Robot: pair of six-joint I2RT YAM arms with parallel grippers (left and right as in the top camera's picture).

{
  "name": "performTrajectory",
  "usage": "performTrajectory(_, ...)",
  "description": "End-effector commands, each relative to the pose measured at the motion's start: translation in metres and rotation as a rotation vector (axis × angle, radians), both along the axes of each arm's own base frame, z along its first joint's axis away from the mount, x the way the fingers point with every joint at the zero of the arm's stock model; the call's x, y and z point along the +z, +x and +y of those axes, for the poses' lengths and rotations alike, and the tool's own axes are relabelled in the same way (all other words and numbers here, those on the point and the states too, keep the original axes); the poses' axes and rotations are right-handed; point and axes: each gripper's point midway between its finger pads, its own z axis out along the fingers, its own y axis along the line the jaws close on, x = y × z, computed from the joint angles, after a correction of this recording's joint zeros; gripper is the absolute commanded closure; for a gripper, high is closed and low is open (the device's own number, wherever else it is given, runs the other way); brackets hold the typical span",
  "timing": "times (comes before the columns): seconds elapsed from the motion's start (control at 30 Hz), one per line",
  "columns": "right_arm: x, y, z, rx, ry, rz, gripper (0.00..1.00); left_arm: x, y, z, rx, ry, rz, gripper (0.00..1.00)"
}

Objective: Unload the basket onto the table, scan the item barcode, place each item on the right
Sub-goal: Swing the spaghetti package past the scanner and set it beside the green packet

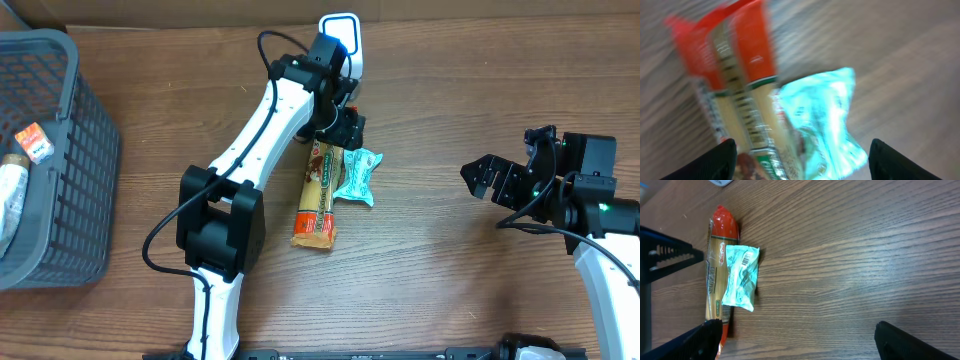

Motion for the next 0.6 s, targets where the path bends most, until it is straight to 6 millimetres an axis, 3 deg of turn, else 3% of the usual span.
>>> performTrajectory(0.0, 0.011, 0.007, -0.002, -0.002, -0.013, -0.034, 0.0, 0.029, -0.002, -0.015, -0.264, -0.102, -0.091, 0.25)
performTrajectory(0.1, 0.011, 0.007, -0.002, -0.002, -0.013, -0.034, 0.0, 0.028, -0.002, -0.011, -0.25, -0.101, -0.083, 0.25)
performTrajectory(0.17, 0.011, 0.007, -0.002, -0.002, -0.013, -0.034, 0.0, 0.026, 0.0, -0.004, -0.191, -0.078, -0.065, 0.31)
performTrajectory(0.27, 0.011, 0.006, -0.002, 0.0, -0.015, -0.035, 0.0, 0.024, 0.018, 0.038, 0.12, 0.108, -0.071, 0.31)
performTrajectory(0.33, 0.011, 0.006, -0.002, 0.0, -0.015, -0.035, 0.0, 0.034, 0.027, 0.068, 0.282, 0.207, -0.107, 0.27)
performTrajectory(0.4, 0.011, 0.006, -0.002, 0.0, -0.015, -0.034, 0.0, 0.073, 0.036, 0.09, 0.348, 0.2, -0.174, 0.26)
performTrajectory(0.43, 0.011, 0.007, -0.002, 0.0, -0.015, -0.035, 0.0, 0.111, 0.042, 0.108, 0.395, 0.183, -0.246, 0.23)
performTrajectory(0.5, 0.011, 0.007, -0.002, 0.0, -0.015, -0.035, 0.0, 0.159, 0.045, 0.129, 0.451, 0.15, -0.336, 0.23)
performTrajectory(0.53, 0.011, 0.007, -0.002, 0.0, -0.015, -0.035, 0.0, 0.189, 0.044, 0.145, 0.492, 0.138, -0.397, 0.15)
performTrajectory(0.57, 0.011, 0.007, -0.002, 0.0, -0.015, -0.035, 0.0, 0.215, 0.041, 0.162, 0.533, 0.131, -0.453, 0.0)
